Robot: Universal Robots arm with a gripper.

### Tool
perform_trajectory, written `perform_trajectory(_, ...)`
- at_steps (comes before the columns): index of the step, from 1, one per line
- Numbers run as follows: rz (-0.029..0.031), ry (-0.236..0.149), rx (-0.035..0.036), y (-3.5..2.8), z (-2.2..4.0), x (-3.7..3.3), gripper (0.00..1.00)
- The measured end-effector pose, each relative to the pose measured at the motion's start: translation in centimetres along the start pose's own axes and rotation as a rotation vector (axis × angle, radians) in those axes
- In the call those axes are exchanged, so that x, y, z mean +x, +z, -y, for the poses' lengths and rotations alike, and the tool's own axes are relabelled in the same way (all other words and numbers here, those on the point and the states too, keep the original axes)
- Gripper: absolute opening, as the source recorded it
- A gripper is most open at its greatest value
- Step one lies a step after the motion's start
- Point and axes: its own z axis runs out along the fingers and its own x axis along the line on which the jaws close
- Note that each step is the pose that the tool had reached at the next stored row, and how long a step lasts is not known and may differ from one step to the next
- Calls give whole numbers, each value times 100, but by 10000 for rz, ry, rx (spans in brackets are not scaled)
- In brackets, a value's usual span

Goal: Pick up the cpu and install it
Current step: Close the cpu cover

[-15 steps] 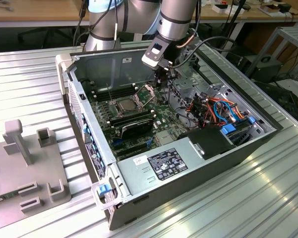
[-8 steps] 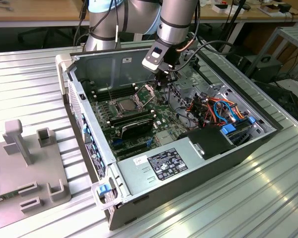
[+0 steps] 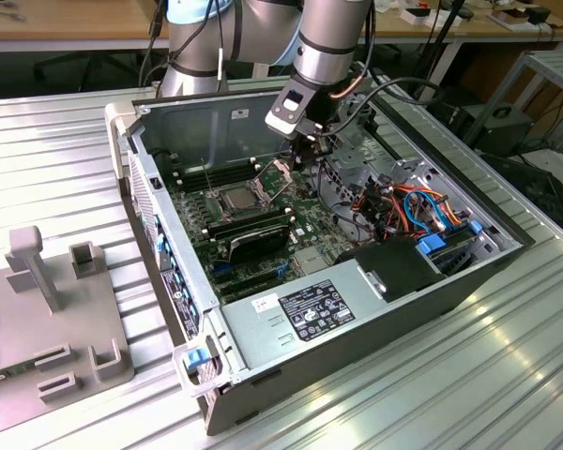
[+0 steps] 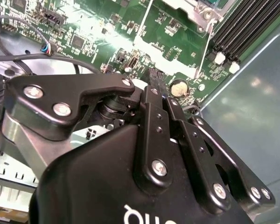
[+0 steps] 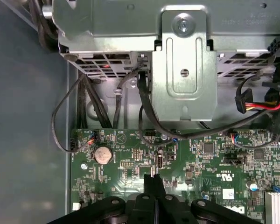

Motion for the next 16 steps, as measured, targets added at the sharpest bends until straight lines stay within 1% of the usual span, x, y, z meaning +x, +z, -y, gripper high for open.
perform_trajectory(3, 0, -1, -15, -2, 42, 0, 11)
perform_trajectory(6, 9, -1, -74, -7, 111, -1, 11)
perform_trajectory(9, 20, -2, -161, -12, 192, -2, 11)
perform_trajectory(10, 24, -4, -205, -14, 228, -2, 11)
perform_trajectory(13, 23, -4, -305, -18, 309, -2, 11)
perform_trajectory(15, 24, -6, -375, -23, 372, -3, 11)
perform_trajectory(16, 24, -7, -426, -26, 420, -4, 11)
